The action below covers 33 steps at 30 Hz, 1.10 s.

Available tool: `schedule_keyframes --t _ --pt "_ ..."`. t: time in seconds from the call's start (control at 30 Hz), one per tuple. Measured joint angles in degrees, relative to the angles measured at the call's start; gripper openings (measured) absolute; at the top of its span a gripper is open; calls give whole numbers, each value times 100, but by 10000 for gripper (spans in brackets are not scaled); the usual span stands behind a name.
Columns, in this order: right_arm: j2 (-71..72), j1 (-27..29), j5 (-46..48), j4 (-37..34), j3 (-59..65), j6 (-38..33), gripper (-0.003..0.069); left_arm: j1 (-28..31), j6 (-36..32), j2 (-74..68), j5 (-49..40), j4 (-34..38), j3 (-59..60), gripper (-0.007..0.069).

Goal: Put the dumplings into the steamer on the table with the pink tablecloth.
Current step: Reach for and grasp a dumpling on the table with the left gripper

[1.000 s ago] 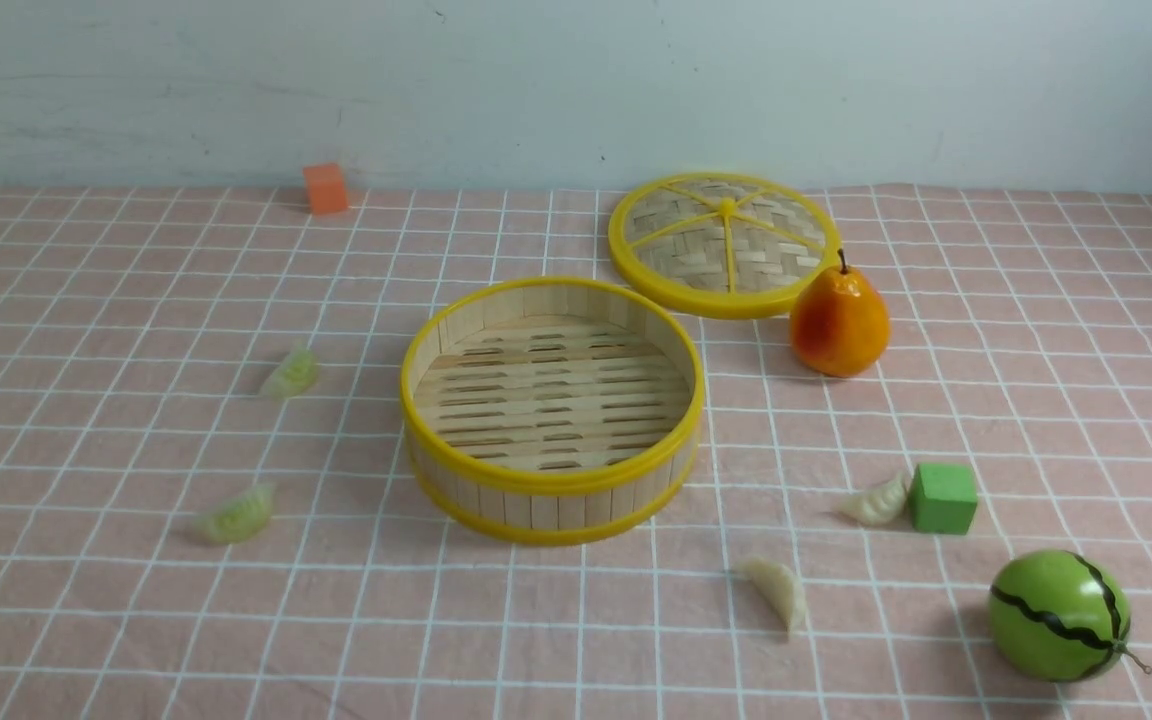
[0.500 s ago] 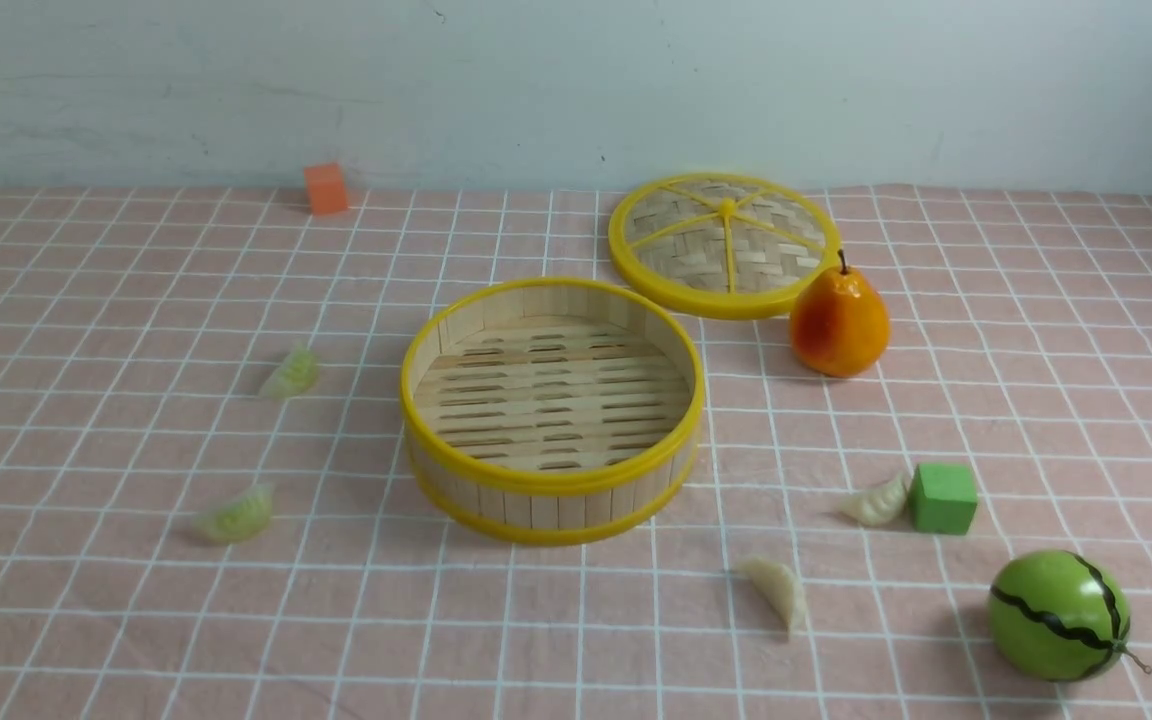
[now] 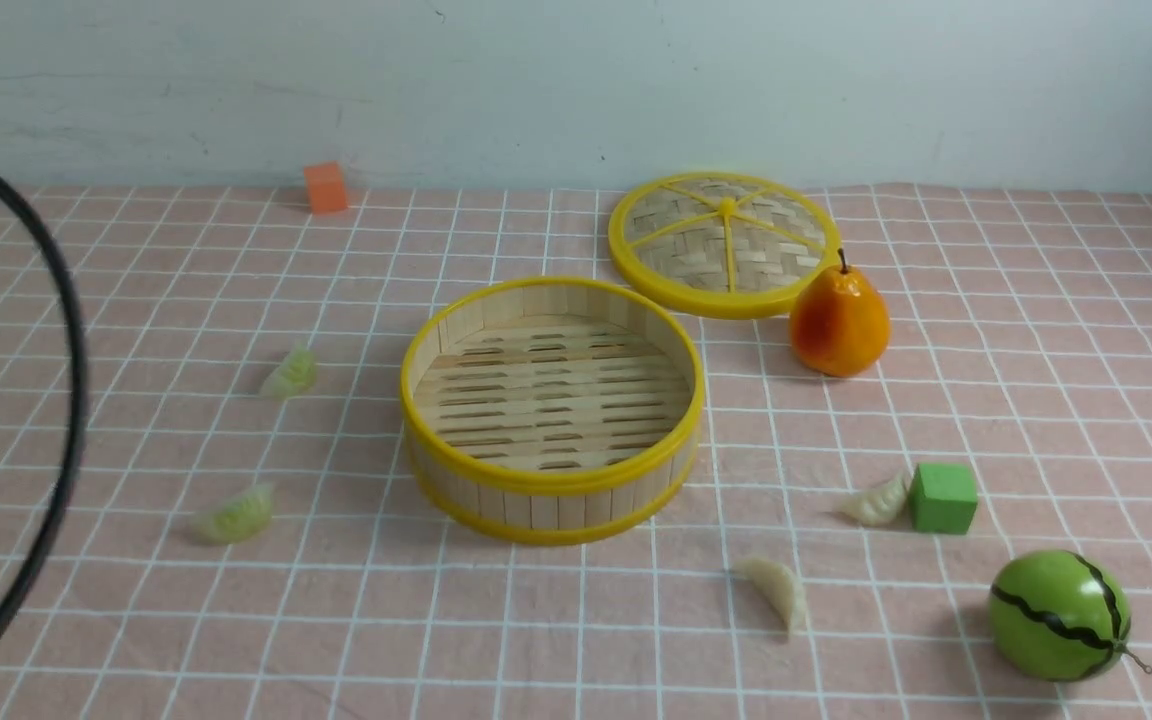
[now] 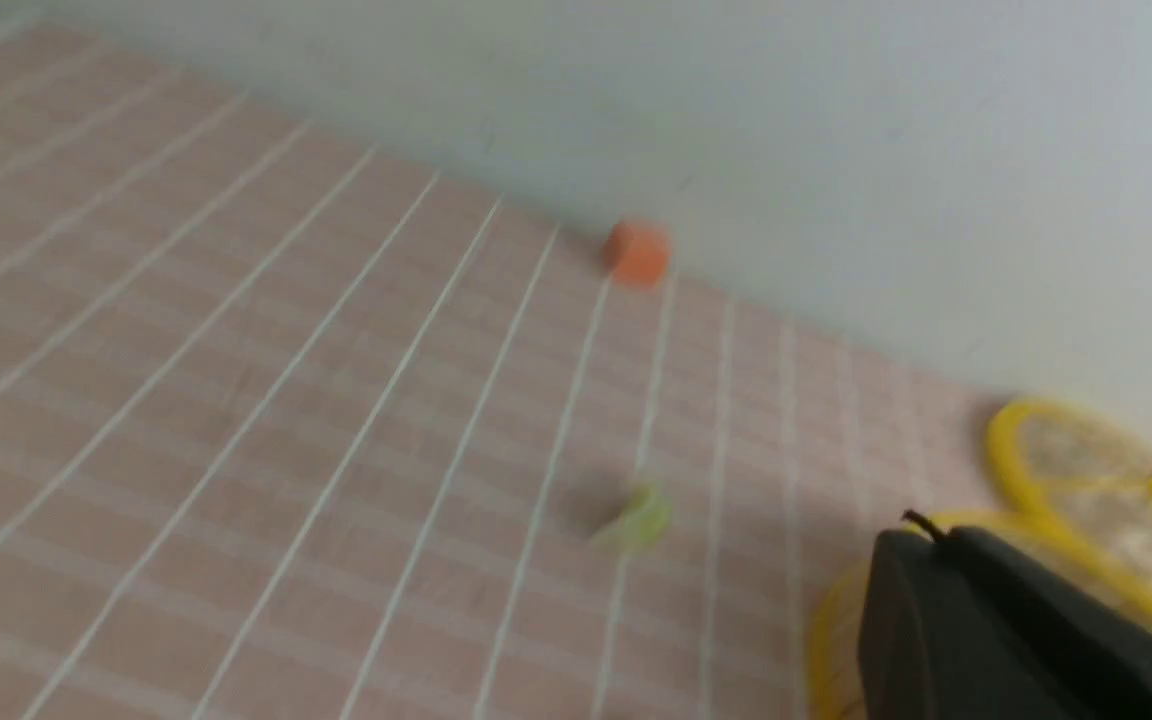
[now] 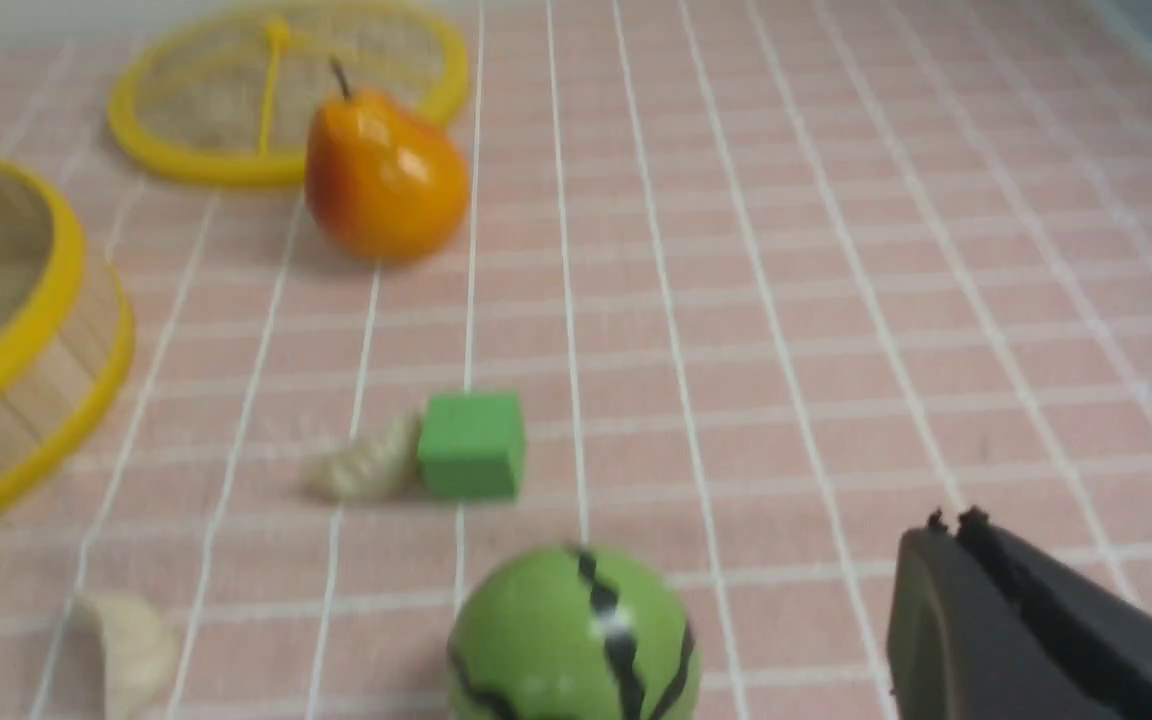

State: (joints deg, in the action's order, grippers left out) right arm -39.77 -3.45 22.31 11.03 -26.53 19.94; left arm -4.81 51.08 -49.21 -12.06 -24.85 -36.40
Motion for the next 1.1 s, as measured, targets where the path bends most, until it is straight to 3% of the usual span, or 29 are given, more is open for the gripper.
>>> schedule_keyframes --t 0.1,0.13,0.27,0.47,0.63,0.73,0.8,0.87,0.93,1.03,1.1 --pt "-771 -542 776 -612 -194 -977 -4 -543 -567 -798 -1477 191 -304 -14" --pt "-814 -572 840 -688 -209 -1039 -4 -573 -615 -889 -1541 244 -324 -14" --pt "-1753 -1151 908 -1675 -264 -2418 -4 -870 -1811 -1980 -2443 1305 -1003 -14" --pt "-2435 -1497 1060 -2941 -580 -3844 -3 -870 -3144 -3216 -2639 2454 -2467 -14" --pt "-2506 -1535 1194 -3571 -694 -4585 0 -870 -3416 -4257 -2519 2199 -3777 -13" --pt "-2506 -1535 1243 -3765 -699 -4769 0 -870 -3345 -5053 -2558 1621 -4560 40" --pt "-2506 -1535 1266 -3841 -699 -4805 0 -830 -3177 -5629 -2570 1305 -5169 130" --pt "-2506 -1535 1280 -3885 -699 -4822 3 -723 -2995 -6195 -2589 1208 -5664 258" --pt "-2506 -1535 1280 -3897 -699 -4822 5 -597 -2932 -6583 -2700 1209 -6097 338" --pt "-2506 -1535 1280 -3897 -699 -4828 8 -418 -3072 -7212 -3009 1262 -6711 440" --pt "-2506 -1535 1280 -3902 -699 -4828 10 -354 -3211 -7559 -3109 1280 -6990 467"
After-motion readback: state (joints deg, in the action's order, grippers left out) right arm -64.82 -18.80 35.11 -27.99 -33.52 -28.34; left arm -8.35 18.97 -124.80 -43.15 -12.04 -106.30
